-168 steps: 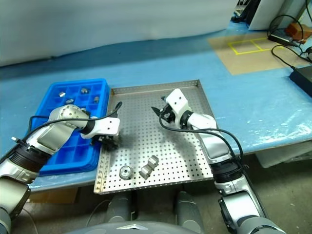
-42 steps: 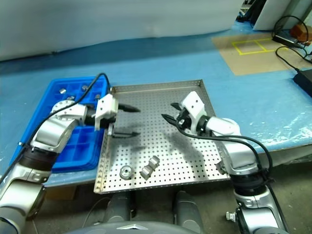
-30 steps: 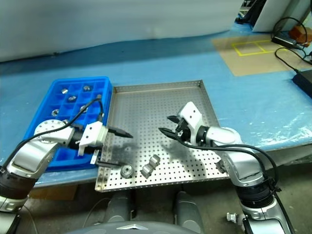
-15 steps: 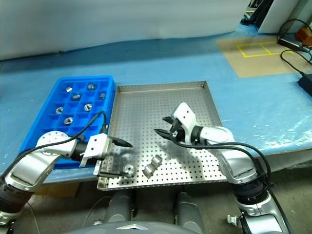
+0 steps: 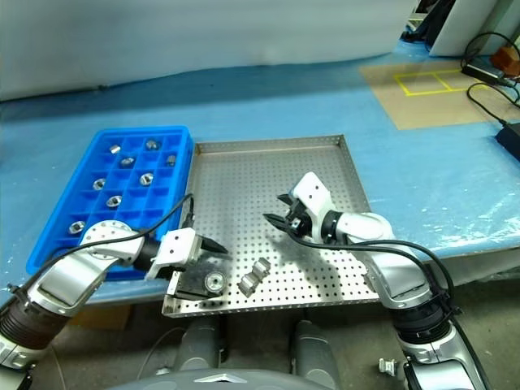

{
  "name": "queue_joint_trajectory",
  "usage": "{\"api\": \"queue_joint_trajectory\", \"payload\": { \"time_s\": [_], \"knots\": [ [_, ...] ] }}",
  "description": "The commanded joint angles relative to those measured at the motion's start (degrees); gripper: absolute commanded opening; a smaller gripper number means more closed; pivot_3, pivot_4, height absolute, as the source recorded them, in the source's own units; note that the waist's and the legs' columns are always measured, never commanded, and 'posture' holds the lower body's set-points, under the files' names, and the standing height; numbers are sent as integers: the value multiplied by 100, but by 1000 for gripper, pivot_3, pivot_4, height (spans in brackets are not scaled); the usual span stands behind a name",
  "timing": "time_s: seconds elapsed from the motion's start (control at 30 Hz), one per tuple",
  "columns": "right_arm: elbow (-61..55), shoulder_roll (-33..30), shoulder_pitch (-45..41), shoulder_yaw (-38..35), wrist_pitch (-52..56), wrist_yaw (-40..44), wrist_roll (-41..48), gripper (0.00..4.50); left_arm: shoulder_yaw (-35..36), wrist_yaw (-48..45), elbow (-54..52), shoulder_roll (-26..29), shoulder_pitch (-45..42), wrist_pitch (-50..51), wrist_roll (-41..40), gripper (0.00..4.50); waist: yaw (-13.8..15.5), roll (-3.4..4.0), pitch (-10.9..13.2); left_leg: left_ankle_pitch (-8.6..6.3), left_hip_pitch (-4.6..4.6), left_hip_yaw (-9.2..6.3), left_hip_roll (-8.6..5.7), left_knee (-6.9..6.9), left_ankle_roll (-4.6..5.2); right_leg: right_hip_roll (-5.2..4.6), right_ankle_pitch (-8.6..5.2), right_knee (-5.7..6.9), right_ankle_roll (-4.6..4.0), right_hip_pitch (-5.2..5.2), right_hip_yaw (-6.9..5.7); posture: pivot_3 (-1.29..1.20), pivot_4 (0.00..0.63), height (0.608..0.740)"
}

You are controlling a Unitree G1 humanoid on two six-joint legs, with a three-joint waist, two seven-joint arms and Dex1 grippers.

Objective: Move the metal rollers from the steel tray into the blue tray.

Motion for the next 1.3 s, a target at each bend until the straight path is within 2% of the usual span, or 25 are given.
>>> {"api": "queue_joint_trajectory", "payload": {
  "time_s": [0.03,0.4,0.73,1.17,1.3],
  "knots": [
    [-163,-20,11,-76,-119,-52,-11,2714,-124,-5,-82,-53,-161,233,22,4441,0,0,0,0,0,0,0,0,0,0,0,0,0,0,0,-132,150,740],
    [-129,-19,-2,-67,-138,-112,-34,2714,-170,14,-237,154,47,257,254,4441,-3,0,0,0,0,0,0,0,0,0,0,0,0,1,0,-129,150,740],
    [-67,-6,-51,-57,-167,-122,-75,2714,-527,723,-421,-349,-292,822,797,4441,-1,1,0,0,6,-1,-1,5,1,-1,1,2,0,10,0,-131,150,740],
    [-44,-17,-66,-59,-209,-105,-121,2714,-348,113,-825,506,-188,1052,520,4441,-2,2,-1,0,8,-1,-1,4,1,0,0,2,0,10,0,-127,150,740],
    [7,-9,-77,-33,-261,-102,-156,2714,-469,245,-916,499,-114,1117,585,4441,-3,3,-1,0,9,-1,-2,4,1,0,0,2,0,10,1,-124,150,740]
  ]
}}
